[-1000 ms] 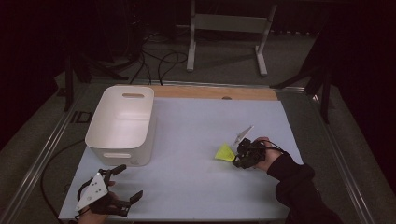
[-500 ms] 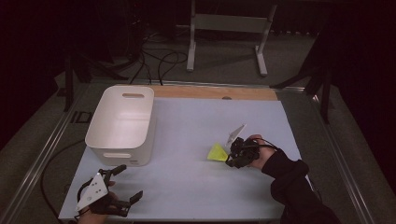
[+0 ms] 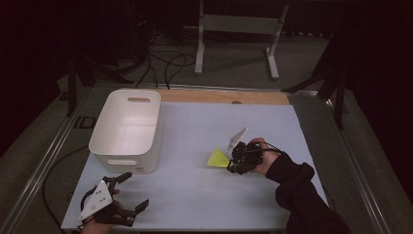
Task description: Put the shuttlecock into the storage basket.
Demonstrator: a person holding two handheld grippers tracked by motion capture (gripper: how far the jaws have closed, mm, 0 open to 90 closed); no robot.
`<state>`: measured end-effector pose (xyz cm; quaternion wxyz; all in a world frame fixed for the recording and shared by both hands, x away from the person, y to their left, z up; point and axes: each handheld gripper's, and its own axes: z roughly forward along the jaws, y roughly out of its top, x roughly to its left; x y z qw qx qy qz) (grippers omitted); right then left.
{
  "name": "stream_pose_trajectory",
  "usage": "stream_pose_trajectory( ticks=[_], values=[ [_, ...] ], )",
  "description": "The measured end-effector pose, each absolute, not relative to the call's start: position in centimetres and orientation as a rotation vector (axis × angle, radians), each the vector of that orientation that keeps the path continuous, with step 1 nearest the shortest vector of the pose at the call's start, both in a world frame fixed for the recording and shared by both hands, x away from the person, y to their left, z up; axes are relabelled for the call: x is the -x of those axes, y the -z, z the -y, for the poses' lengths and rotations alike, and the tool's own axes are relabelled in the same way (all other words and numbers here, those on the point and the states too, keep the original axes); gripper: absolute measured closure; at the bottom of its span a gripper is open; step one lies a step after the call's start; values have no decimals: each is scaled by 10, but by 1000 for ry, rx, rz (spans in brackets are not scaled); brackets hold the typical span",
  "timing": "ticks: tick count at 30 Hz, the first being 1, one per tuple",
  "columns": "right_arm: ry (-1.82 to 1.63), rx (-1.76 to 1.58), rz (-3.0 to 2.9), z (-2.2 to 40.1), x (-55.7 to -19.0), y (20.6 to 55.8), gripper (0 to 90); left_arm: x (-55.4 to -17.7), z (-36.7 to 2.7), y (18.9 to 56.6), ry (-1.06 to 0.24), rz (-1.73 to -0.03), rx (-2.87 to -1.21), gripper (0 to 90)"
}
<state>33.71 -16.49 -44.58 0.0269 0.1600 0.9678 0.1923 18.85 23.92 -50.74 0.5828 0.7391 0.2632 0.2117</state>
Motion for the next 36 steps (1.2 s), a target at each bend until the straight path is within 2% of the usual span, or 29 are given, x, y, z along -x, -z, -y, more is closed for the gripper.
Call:
stream_pose_trajectory(
  ticks=[36],
  values=[
    [-698, -306, -2975, 116, -341, 409, 657, -189, -239, 507, -491, -612, -1726, 0]
  ],
)
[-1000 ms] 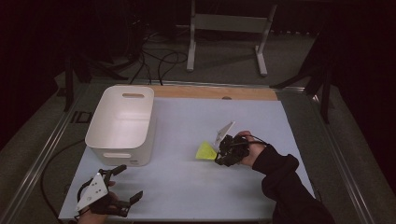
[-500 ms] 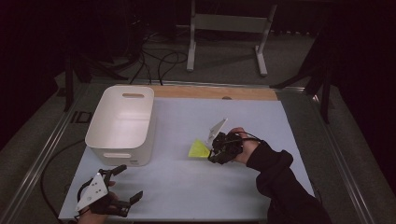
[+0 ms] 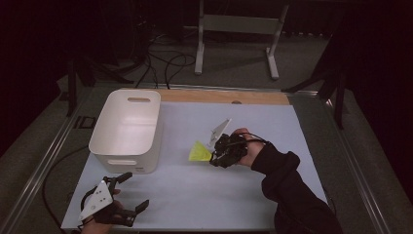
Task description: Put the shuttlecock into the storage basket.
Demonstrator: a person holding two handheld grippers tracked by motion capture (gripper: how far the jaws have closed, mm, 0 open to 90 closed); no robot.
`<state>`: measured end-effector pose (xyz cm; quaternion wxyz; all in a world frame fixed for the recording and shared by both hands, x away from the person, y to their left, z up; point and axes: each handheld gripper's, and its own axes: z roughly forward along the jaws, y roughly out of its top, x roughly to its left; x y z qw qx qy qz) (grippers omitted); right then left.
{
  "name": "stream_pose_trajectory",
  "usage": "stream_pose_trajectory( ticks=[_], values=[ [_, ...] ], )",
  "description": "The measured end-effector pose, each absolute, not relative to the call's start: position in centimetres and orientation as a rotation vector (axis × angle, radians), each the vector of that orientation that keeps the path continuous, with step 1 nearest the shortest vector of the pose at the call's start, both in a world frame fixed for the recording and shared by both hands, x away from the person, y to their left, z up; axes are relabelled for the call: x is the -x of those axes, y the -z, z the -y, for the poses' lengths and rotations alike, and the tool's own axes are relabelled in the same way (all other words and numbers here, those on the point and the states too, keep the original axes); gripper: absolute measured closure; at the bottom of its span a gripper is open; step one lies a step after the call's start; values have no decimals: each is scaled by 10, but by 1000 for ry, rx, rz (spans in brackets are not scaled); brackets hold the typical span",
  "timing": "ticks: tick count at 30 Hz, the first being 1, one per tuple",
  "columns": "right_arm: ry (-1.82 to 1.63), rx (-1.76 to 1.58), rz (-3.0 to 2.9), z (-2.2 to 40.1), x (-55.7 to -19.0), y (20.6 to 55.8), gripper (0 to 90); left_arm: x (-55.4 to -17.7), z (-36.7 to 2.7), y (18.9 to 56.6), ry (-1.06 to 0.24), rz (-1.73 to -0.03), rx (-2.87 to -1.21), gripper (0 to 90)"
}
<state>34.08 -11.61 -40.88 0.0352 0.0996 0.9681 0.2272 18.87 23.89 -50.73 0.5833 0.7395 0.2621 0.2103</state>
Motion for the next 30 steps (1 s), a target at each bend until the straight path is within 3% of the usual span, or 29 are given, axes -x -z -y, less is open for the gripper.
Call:
stream_pose_trajectory(
  ticks=[30],
  values=[
    [-781, -158, -2968, 62, -348, 373, 657, -189, -238, 508, -485, -604, -1739, 0]
  ],
)
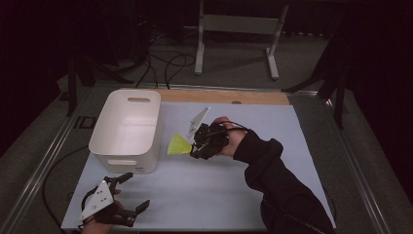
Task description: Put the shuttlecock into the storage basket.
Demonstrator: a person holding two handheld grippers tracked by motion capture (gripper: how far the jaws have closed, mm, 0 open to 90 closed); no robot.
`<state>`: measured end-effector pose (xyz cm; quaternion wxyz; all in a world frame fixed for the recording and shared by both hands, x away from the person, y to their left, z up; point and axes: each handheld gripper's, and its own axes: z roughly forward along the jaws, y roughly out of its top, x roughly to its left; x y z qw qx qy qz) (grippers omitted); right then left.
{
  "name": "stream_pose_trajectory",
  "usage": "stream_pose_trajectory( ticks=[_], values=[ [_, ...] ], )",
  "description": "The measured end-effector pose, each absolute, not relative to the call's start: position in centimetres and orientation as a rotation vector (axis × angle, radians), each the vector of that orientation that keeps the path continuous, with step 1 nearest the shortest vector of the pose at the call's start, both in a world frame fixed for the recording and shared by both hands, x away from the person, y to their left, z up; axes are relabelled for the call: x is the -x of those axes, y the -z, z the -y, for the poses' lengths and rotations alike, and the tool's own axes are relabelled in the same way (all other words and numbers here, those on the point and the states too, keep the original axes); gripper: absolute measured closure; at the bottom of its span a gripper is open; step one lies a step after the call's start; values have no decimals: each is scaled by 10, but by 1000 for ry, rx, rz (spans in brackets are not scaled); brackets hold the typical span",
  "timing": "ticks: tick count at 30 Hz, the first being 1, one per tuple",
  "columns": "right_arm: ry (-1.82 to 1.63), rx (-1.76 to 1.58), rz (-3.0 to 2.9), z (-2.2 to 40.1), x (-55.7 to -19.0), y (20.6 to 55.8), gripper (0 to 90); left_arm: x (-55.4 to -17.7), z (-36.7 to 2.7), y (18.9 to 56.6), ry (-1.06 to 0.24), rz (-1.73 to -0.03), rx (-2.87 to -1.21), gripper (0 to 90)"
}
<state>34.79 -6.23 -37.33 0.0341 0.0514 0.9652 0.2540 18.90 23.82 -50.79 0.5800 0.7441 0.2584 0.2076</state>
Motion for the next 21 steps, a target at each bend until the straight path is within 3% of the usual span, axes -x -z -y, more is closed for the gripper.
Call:
stream_pose_trajectory(
  ticks=[21],
  values=[
    [-782, -119, -2969, 29, -357, 351, 657, -189, -238, 508, -484, -600, -1739, 0]
  ],
)
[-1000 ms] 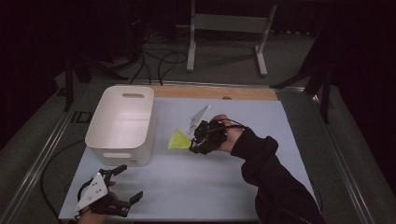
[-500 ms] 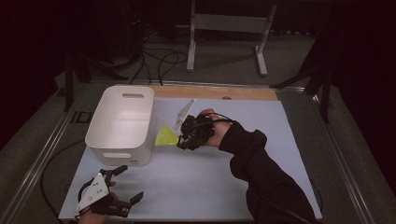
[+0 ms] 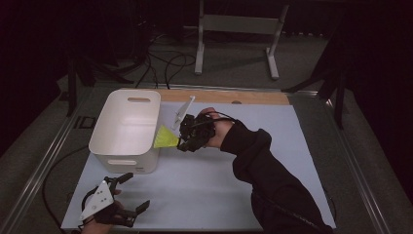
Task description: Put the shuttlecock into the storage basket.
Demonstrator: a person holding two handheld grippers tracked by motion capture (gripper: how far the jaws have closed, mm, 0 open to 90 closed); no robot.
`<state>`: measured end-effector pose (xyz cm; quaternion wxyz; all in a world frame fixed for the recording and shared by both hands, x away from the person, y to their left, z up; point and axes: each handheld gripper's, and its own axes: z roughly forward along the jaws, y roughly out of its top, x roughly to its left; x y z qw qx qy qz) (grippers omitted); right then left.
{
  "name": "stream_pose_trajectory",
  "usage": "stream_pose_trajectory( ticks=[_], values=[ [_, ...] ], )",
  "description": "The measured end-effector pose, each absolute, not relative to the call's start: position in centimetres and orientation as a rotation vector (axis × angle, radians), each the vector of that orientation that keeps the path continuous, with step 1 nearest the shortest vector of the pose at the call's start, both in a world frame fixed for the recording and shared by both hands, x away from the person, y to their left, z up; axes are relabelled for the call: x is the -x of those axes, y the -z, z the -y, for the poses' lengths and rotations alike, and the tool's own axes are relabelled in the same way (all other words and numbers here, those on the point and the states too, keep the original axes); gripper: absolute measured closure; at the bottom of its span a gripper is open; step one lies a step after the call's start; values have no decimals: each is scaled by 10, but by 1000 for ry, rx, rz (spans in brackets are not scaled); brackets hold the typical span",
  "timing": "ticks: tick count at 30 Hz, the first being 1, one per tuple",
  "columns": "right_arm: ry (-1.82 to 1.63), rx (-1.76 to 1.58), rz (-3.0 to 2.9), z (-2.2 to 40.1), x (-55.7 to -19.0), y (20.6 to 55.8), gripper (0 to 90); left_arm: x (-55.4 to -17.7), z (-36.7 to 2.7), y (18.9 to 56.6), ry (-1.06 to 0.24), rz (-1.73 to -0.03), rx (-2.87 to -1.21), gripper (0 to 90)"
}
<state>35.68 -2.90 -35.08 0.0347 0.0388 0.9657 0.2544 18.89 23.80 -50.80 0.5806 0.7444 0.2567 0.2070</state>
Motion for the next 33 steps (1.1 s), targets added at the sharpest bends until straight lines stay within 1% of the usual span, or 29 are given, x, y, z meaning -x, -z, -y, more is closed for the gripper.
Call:
stream_pose_trajectory(
  ticks=[9, 33],
  values=[
    [-794, -99, -2968, 14, -360, 340, 657, -189, -238, 508, -485, -598, -1739, 0],
    [-863, -77, -2965, -20, -368, 336, 656, -188, -238, 508, -477, -594, -1732, 0]
  ],
)
